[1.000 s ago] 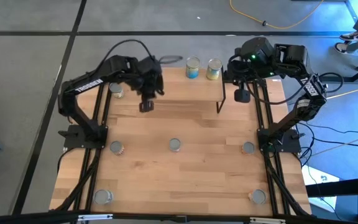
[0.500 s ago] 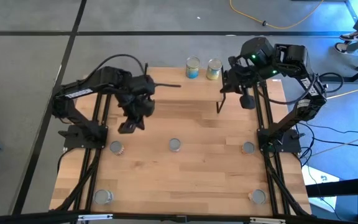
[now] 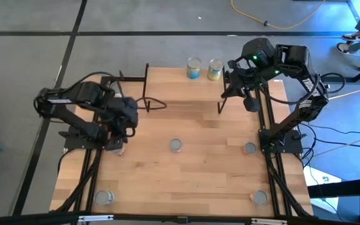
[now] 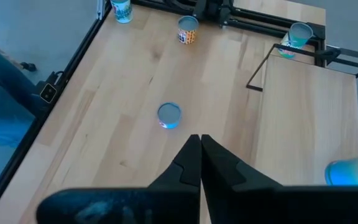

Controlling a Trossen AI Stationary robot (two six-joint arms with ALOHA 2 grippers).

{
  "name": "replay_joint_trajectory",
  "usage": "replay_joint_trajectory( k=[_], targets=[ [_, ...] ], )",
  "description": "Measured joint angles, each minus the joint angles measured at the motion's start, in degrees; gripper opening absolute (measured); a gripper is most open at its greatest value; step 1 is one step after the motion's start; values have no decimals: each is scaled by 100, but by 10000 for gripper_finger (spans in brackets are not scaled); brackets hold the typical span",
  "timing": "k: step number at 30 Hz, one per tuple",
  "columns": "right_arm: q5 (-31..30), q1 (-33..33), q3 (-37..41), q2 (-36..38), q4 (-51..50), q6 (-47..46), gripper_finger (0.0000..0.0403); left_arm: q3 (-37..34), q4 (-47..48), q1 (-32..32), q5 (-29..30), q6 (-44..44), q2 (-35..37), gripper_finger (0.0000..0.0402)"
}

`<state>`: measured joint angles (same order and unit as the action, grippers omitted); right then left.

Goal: Pick and place cans onto a shelf
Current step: Put the canned meatballs on the shelf

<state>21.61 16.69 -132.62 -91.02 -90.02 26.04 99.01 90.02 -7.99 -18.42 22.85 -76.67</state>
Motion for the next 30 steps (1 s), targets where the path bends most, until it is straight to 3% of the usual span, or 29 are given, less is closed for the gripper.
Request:
replay_joint_trajectory(
  k=[9,16,19,22,30],
  targets=[
    [11,0,0,0,0,-25,7,-75,3,-262,289,558,-40,16],
    [29,0,0,7,0,2,7,-75,-1,-262,493,431,-49,41],
    [373,-21,0,63,0,249,7,-75,0,-305,798,55,-47,42],
    [724,-181,0,131,2,484,7,-75,0,-394,899,-370,-47,42],
    [649,-906,0,157,0,320,7,-75,-2,-727,1161,-296,-47,43]
  ],
)
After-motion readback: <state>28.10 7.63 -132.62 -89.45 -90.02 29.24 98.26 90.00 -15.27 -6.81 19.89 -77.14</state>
